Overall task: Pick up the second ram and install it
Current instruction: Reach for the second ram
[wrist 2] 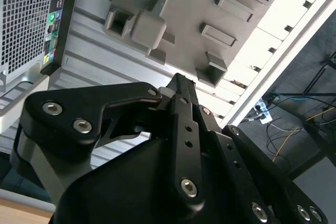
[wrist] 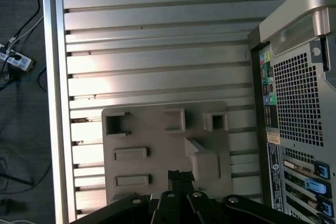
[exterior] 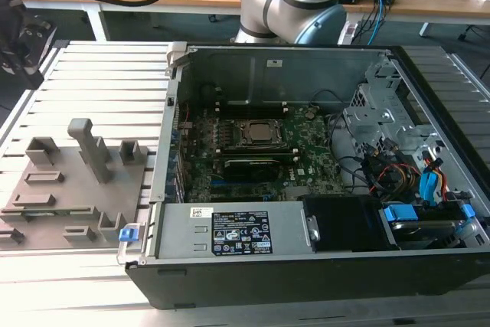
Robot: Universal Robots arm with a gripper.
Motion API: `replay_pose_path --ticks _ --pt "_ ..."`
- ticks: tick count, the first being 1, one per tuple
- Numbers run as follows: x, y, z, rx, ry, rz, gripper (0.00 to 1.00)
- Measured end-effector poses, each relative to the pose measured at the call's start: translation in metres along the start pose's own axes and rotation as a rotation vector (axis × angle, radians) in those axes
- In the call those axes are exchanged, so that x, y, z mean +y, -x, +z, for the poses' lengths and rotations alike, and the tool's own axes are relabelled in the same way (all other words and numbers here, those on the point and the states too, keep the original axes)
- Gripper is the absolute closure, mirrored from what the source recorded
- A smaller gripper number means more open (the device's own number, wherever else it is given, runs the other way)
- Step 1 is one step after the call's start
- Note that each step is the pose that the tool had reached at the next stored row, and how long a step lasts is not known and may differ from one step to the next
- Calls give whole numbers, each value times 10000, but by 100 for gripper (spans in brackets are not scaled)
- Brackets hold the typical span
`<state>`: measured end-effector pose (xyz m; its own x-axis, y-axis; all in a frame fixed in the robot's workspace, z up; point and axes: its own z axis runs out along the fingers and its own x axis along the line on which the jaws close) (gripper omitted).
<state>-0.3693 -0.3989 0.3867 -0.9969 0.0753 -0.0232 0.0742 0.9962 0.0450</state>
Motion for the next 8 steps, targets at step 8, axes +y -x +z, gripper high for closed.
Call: replay_pose_path --ticks 8 --pt "-66 -90 3 -1 -1 0 89"
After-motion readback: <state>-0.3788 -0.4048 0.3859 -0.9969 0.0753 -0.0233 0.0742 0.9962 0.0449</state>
